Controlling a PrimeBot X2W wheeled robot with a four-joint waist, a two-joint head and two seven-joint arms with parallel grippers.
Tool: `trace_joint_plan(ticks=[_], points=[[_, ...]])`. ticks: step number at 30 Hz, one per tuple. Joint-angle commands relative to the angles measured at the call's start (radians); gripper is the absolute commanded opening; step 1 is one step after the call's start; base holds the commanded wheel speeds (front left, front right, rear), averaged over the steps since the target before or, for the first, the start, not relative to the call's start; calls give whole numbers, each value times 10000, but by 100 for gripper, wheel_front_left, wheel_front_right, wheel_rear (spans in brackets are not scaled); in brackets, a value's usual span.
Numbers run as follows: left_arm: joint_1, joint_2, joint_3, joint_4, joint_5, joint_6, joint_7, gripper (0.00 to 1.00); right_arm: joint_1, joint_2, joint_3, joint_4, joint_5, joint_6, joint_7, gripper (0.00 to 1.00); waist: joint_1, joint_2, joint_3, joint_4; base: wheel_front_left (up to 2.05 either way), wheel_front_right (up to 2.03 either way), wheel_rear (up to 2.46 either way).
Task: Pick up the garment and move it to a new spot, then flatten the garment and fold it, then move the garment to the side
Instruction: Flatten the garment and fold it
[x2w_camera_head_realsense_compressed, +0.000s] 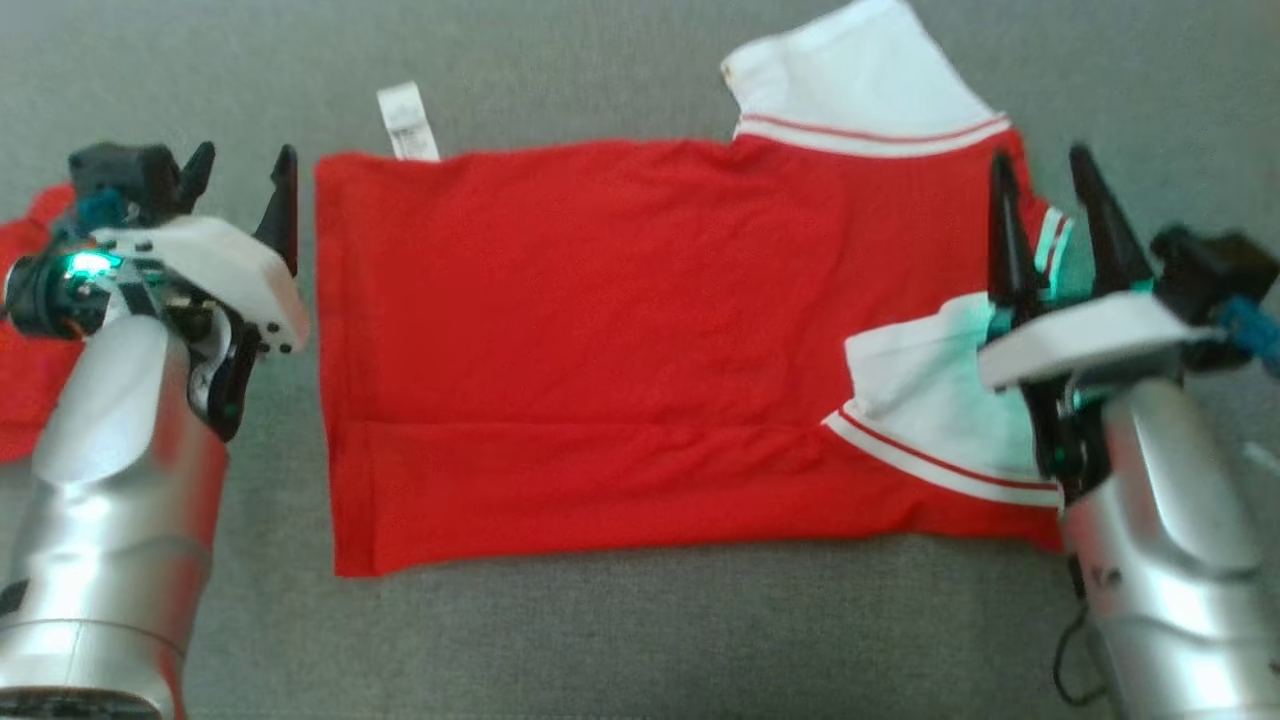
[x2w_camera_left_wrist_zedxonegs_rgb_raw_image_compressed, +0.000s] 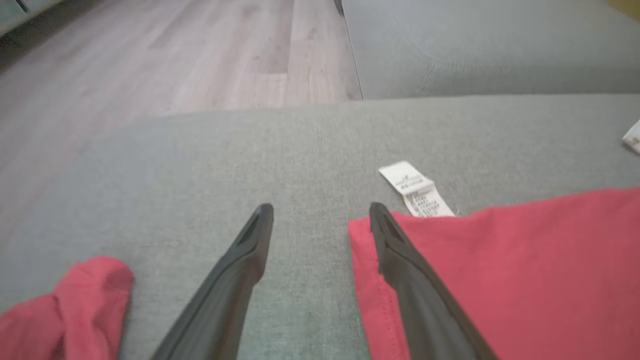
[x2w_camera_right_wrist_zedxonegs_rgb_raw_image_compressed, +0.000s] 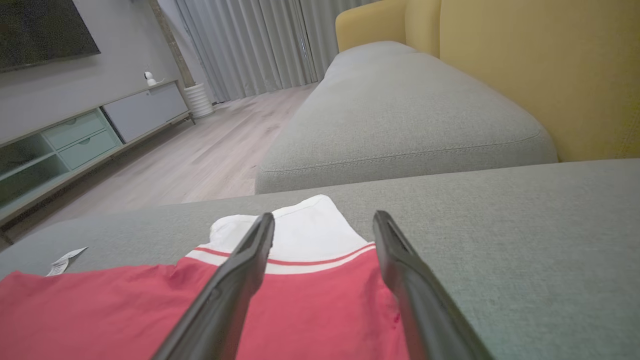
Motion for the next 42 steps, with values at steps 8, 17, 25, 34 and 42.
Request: trace_joint_plan(ticks=[8,17,25,34,42], points=[[-598,1259,-1439,-777,-2460,16,659,100,-931,-20,559,-49,10,33,-148,100,-4,0,1144,-160,0,0,0],[-654,1511,-2338,-1095,-3703,15,-202,100,-1271,-236,524,239,91,33,-237,100,-4,0,1213,-84,0,0,0],[-788,1602,-2986,-917,-4268,14,-484,100,-1356,-172,674,478,32,33,-284,100,-4,0,1176,-99,0,0,0],[-1004,1548,-3758,-125,-4483,14,-476,93,-1827,-465,812,584,-101,33,68,100,-4,0,1395,-92,0,0,0],[-1630,1215,-4066,355,-4174,14,-1520,0,-3617,-1386,1124,1481,-369,33,2556,100,-4,0,1616,651,0,0,0]])
